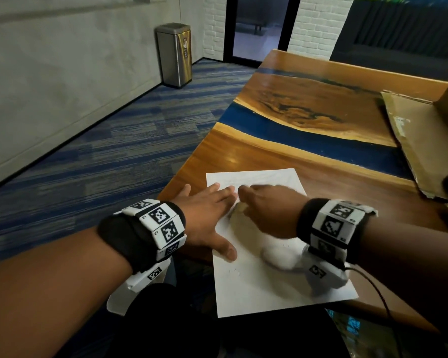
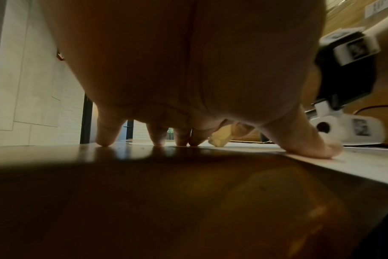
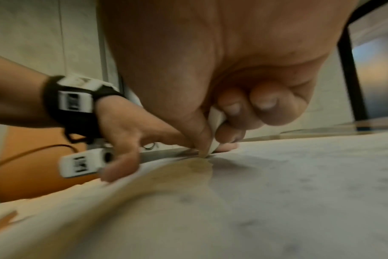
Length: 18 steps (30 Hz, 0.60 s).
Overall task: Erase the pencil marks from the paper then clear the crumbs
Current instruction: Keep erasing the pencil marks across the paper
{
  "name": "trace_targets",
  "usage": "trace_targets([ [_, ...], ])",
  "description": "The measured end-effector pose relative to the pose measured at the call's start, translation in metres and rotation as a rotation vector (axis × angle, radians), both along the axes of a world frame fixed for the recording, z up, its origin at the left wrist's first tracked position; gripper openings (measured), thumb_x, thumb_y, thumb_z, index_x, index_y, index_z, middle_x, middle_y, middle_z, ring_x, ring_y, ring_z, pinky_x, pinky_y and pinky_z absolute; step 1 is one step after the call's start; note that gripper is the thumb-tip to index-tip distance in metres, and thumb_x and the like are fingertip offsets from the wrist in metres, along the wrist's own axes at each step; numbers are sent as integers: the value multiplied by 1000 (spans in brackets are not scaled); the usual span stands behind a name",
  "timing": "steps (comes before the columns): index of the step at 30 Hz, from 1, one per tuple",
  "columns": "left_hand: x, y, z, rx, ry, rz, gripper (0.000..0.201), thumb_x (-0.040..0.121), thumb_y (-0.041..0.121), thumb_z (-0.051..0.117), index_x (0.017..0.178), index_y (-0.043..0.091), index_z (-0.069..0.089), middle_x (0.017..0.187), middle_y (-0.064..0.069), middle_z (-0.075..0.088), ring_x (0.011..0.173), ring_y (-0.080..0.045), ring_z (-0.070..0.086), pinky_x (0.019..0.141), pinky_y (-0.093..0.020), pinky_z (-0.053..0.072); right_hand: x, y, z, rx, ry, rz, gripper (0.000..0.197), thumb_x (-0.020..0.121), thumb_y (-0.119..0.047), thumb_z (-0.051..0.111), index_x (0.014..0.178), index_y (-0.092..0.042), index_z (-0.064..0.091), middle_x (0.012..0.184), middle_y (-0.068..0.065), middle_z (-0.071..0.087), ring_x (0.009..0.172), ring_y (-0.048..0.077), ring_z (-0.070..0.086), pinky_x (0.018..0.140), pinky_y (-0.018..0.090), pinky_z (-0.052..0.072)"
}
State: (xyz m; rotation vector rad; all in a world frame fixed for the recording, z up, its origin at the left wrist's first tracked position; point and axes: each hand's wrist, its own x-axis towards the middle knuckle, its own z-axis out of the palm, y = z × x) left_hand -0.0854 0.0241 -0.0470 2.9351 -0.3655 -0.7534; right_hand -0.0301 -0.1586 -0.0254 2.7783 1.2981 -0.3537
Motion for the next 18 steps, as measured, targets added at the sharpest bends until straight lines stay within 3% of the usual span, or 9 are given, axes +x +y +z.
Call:
trace_targets([
  [3,0,0,3,-56,17,43,134,64,87,67,163,34,-6,168,14,-20,154,-11,-18,121,-65,-6,-19,6,-3,-1,105,140,39,100,-30,53,135,-17,41,113,1,60,84,20,57,76,35,53],
  [7,2,0,0,-14,-22,17,138,62,90,64,163,28,-7,169,11,-19,155,-12,-15,122,-63,-2,6,7,1,1,14,-78,32,101,-31,48,130,-16,44,115,8,64,88,25,59,76,39,53],
  [9,1,1,-1,-50,-32,37,139,59,91,66,162,32,-6,169,13,-18,155,-10,-14,123,-62,-3,-1,12,0,4,35,-29,40,101,-30,51,136,-13,41,118,8,64,88,24,58,74,35,50],
  [12,0,2,0,-73,-24,64,140,58,90,68,163,33,-5,169,13,-19,155,-7,-14,123,-58,-5,-16,18,-5,-11,122,66,52,99,-29,57,144,-12,38,123,8,63,97,25,63,84,39,56],
  [15,2,2,-2,-14,-35,24,140,60,92,63,163,27,-8,169,10,-20,156,-11,-13,123,-60,-1,5,13,3,-29,47,-93,38,101,-30,49,134,-13,43,116,10,64,93,27,61,82,42,56],
  [18,3,4,-2,-39,-25,33,140,59,93,63,162,31,-8,169,12,-20,156,-12,-14,123,-61,-1,-1,12,7,-23,63,-16,36,102,-30,49,133,-14,44,118,7,64,93,24,60,81,39,54],
])
